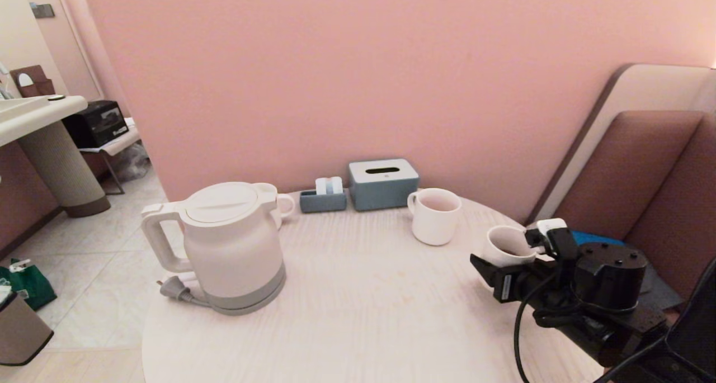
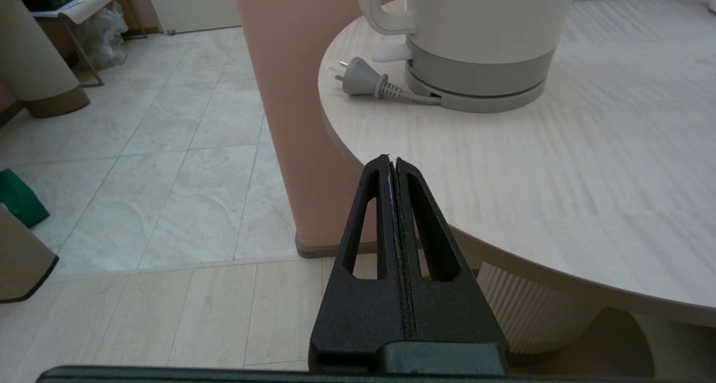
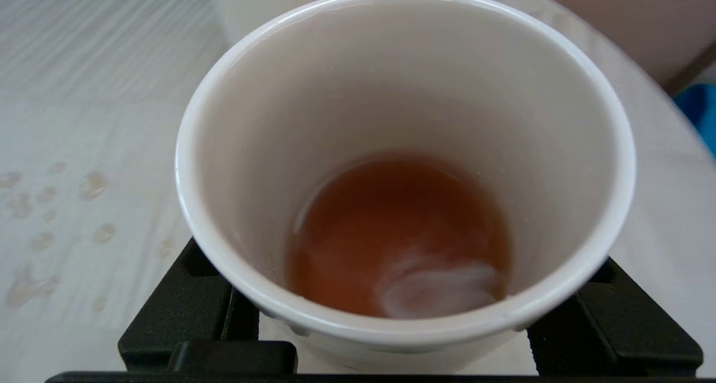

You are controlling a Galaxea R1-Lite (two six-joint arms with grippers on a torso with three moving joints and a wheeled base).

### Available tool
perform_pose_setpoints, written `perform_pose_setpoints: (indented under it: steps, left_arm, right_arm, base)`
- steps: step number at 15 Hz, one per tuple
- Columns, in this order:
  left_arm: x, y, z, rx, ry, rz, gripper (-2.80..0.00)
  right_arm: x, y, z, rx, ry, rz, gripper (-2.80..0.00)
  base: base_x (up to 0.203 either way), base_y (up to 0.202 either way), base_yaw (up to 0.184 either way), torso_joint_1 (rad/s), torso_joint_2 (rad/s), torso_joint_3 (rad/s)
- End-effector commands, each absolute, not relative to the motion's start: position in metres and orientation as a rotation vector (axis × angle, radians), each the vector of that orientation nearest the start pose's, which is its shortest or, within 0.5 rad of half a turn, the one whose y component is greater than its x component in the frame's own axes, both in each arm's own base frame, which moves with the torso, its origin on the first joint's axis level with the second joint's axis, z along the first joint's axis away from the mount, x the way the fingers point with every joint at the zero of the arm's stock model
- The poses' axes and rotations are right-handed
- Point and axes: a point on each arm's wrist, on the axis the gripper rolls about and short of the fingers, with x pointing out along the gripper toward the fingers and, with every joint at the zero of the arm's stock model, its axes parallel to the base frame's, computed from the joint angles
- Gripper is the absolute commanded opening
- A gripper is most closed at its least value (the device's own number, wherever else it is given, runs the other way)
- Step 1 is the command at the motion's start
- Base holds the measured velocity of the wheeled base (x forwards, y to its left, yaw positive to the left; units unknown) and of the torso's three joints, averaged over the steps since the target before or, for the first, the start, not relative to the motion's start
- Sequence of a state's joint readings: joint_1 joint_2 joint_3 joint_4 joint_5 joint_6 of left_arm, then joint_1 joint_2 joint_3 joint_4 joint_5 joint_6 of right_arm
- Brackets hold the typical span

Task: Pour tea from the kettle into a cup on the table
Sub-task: Pick up the cup, then pour water into another cup

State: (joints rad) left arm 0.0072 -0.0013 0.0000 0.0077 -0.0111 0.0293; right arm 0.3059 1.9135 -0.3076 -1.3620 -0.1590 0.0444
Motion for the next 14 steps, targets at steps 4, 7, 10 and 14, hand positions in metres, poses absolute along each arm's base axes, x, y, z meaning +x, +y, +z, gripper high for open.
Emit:
perform_pose_setpoints:
  steps: [4,7,10,14]
  left_arm:
    - [-0.023,0.0,0.075,0.029,0.008,-0.003,-2.8]
    - [-0.023,0.0,0.075,0.029,0.008,-0.003,-2.8]
    - [-0.023,0.0,0.075,0.029,0.008,-0.003,-2.8]
    - [-0.023,0.0,0.075,0.029,0.008,-0.003,-2.8]
  right_arm:
    - [0.285,0.051,0.131,-0.06,0.244,0.041,-2.8]
    - [0.306,0.045,0.155,-0.118,0.252,0.018,-2.8]
    - [0.33,0.047,0.171,-0.196,0.252,0.023,-2.8]
    - [0.368,0.053,0.184,-0.341,0.247,0.037,-2.8]
  base:
    - [0.0,0.0,0.0,0.0,0.0,0.0]
    - [0.0,0.0,0.0,0.0,0.0,0.0]
    - [0.0,0.0,0.0,0.0,0.0,0.0]
    - [0.0,0.0,0.0,0.0,0.0,0.0]
